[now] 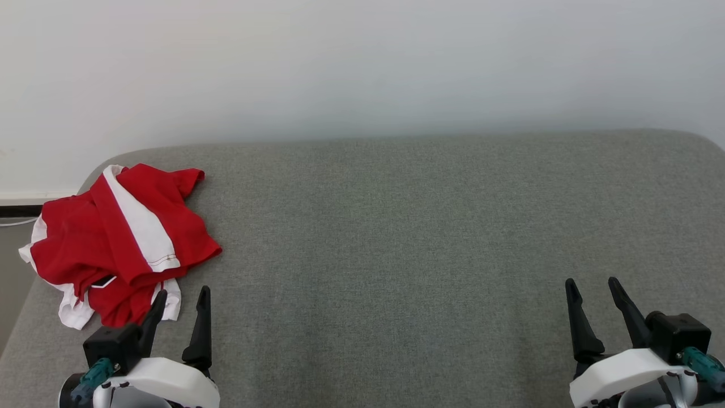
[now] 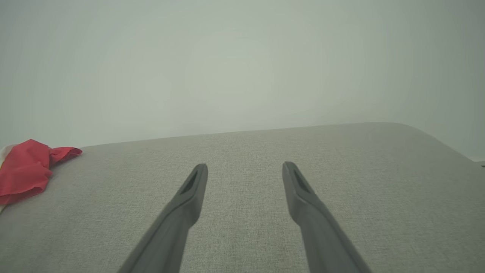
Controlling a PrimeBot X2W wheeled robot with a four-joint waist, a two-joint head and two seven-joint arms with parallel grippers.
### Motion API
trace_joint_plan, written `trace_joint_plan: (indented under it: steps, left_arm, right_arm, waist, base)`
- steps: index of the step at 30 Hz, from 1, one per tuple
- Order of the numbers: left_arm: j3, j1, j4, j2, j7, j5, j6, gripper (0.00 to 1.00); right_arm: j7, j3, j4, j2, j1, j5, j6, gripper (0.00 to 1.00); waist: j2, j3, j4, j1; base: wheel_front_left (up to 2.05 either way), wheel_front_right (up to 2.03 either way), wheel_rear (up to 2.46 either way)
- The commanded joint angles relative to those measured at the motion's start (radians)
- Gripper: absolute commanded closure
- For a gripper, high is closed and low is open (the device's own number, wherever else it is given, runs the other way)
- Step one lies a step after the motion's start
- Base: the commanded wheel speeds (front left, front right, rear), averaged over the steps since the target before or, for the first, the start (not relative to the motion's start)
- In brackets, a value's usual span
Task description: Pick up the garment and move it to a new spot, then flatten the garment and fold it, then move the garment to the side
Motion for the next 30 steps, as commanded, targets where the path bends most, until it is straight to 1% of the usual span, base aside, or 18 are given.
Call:
trace_joint_plan:
  steps: [1, 12, 25, 27, 30]
  left_arm:
    - [0.023, -0.028, -0.033, 0.018, -0.014, 0.04, 0.012, 0.0]
    - [0.029, -0.017, -0.025, 0.009, -0.024, 0.096, 0.015, 0.0]
    - [0.016, -0.011, -0.012, 0.021, -0.02, 0.209, 0.026, 0.0]
    - [0.015, -0.01, -0.009, 0.021, -0.022, 0.22, 0.027, 0.0]
    - [0.016, -0.008, -0.003, 0.019, -0.018, 0.21, 0.029, 0.0]
  right_arm:
    - [-0.022, 0.019, -0.032, -0.004, -0.027, -0.041, 0.0, 0.0]
    - [-0.051, 0.007, -0.036, 0.005, -0.015, -0.117, 0.0, 0.0]
    - [-0.089, 0.002, -0.032, 0.008, 0.0, -0.222, 0.0, 0.0]
    - [-0.094, 0.001, -0.03, 0.008, 0.005, -0.229, 0.0, 0.0]
    - [-0.094, -0.003, -0.025, 0.008, 0.01, -0.207, 0.0, 0.0]
  waist:
    - [-0.0001, -0.001, -0.001, 0.0]
    - [-0.0001, -0.007, 0.001, 0.0]
    - [-0.0001, -0.02, 0.002, 0.0]
    - [-0.0001, -0.023, 0.003, 0.0]
    - [-0.0001, -0.025, 0.001, 0.0]
  base:
    - [0.0, 0.0, 0.0]
    - [0.0, 0.0, 0.0]
    - [0.0, 0.0, 0.0]
    - [0.0, 0.0, 0.0]
    - [0.0, 0.0, 0.0]
